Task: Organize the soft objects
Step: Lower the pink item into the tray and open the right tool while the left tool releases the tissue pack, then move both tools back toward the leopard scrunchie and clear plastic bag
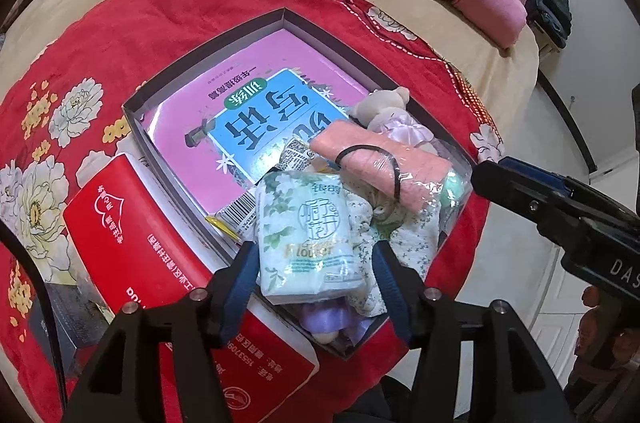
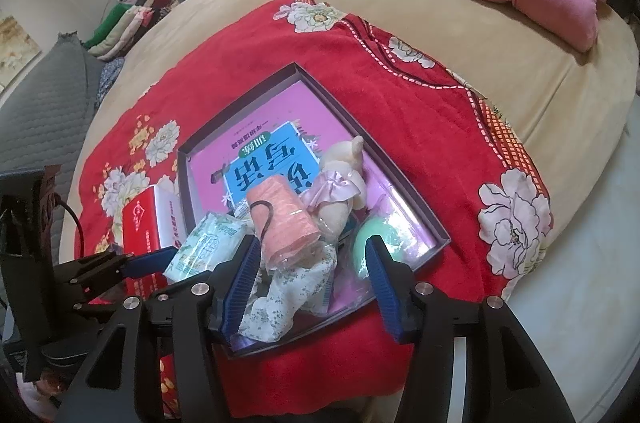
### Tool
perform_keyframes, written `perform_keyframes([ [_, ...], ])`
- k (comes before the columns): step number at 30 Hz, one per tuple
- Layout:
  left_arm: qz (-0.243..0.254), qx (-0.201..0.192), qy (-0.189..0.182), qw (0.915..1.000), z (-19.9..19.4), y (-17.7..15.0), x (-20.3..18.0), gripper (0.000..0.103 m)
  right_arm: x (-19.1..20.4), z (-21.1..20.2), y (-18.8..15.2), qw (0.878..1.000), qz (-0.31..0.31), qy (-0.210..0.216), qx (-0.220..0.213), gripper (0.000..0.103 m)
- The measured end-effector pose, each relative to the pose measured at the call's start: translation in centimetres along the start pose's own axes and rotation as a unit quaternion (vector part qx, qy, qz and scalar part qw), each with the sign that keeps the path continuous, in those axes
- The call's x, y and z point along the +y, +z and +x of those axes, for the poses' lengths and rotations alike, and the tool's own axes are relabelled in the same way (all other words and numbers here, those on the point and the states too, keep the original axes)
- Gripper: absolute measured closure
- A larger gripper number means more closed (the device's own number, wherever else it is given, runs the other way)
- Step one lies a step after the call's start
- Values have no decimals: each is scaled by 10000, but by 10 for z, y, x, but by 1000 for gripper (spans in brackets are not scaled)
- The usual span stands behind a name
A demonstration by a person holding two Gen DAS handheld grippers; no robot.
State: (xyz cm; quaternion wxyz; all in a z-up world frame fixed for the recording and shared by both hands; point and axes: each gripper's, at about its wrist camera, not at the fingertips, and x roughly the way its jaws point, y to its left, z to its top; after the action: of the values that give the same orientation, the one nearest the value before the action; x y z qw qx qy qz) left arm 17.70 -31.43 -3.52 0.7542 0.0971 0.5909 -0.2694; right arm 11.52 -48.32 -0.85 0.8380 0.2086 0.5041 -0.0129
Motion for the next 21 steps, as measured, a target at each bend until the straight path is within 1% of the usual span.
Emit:
perform_keyframes([
  [2,2,-51,43,10000,-3,-1,0,44,0,-2,1,10000,-12,-22,-30,45],
  [4,-1,-99,52,9999,-8,-2,0,43,0,-5,1,10000,-23,-53,-61,42],
  [8,-22,-244,128,9996,-22,-6,2,38,5,-14,1,9997,-109,-105,-201,42],
  [12,-64,-367,183,9991,-38,-16,5,37,13,-25,0,9991,-233,-99,-341,40],
  [13,-70,-389,202,9990,-42,-18,6,37,16,-28,-1,9989,-272,-103,-372,35],
  [14,-76,-408,218,9989,-46,-20,7,37,19,-31,-2,9986,-314,-106,-409,33],
  [21,-208,-609,334,9974,-77,-49,17,35,52,-52,-9,9955,-708,-35,-624,32],
])
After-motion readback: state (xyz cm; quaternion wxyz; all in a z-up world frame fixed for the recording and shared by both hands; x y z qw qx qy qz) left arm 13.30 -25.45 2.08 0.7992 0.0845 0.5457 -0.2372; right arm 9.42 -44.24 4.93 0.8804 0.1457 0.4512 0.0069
